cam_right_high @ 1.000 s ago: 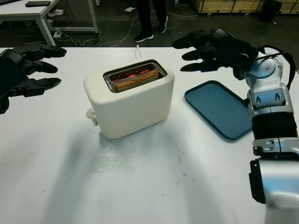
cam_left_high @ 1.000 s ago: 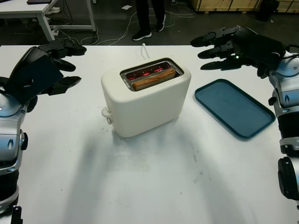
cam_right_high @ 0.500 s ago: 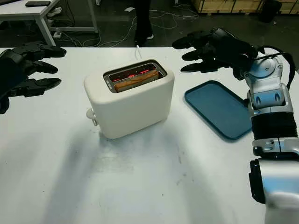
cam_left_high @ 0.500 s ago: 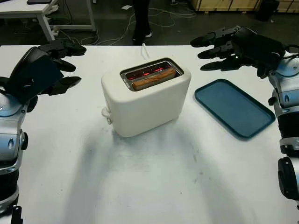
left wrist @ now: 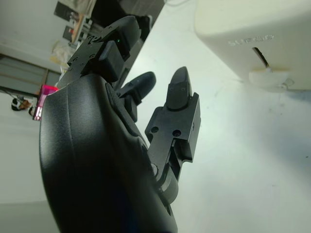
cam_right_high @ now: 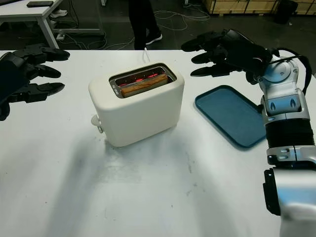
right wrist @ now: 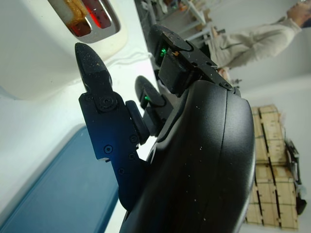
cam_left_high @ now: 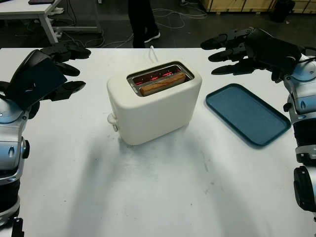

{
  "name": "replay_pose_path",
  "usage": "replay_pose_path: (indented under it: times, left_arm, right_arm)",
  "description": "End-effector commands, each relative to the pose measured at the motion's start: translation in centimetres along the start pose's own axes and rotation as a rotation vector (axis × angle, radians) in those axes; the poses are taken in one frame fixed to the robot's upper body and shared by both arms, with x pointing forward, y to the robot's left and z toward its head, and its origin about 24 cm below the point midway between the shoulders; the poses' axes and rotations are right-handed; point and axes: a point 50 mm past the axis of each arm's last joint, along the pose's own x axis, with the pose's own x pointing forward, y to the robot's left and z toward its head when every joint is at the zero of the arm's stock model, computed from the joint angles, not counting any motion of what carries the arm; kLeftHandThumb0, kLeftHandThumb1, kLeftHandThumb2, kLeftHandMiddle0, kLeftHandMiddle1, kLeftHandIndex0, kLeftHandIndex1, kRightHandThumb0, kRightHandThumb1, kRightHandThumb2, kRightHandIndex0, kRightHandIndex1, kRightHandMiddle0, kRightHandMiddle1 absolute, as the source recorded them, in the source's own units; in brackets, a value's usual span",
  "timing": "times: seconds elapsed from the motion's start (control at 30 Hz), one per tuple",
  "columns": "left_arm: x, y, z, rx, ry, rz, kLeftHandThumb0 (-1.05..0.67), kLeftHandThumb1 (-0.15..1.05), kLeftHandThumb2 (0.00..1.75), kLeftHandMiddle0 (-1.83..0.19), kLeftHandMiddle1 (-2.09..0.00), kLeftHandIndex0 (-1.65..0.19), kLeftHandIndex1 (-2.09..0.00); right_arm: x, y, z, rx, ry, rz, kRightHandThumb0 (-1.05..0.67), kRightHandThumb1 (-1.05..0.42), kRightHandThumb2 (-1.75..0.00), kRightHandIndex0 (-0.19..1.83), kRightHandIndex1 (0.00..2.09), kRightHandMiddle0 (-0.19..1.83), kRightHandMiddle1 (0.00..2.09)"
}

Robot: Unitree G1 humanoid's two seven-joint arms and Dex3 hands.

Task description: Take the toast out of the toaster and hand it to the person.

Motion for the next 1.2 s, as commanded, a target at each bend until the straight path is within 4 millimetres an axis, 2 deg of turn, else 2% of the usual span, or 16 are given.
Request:
replay_pose_path:
  times: [0.0, 0.33, 1.17]
  left_arm:
    - [-0.07, 0.13, 0.23, 0.008, -0.006, 0.009, 0.11, 0.92, 0.28, -0.14, -1.09, -0.34, -0.5]
    - [-0.13, 0.16, 0.1, 0.018, -0.009, 0.008, 0.12, 0.92, 0.29, -0.15, -1.08, -0.35, -0.5]
    - [-0.14, 0.04, 0.09, 0.009, -0.013, 0.01, 0.13, 0.92, 0.29, -0.15, -1.07, -0.34, -0.5]
  right_arm:
    - [-0.02, -0.04, 0.04, 0.014, 0.003, 0.001, -0.41, -0.78, 0.0, 0.72, 0.1, 0.69, 0.0]
    - [0.01, -0.02, 0.06, -0.003, -0.003, 0.003, -0.53, -0.78, 0.0, 0.72, 0.11, 0.7, 0.0]
    - [0.05, -0.02, 0.06, 0.011, 0.007, 0.004, -0.51, -0.78, 0.0, 0.71, 0.1, 0.69, 0.0]
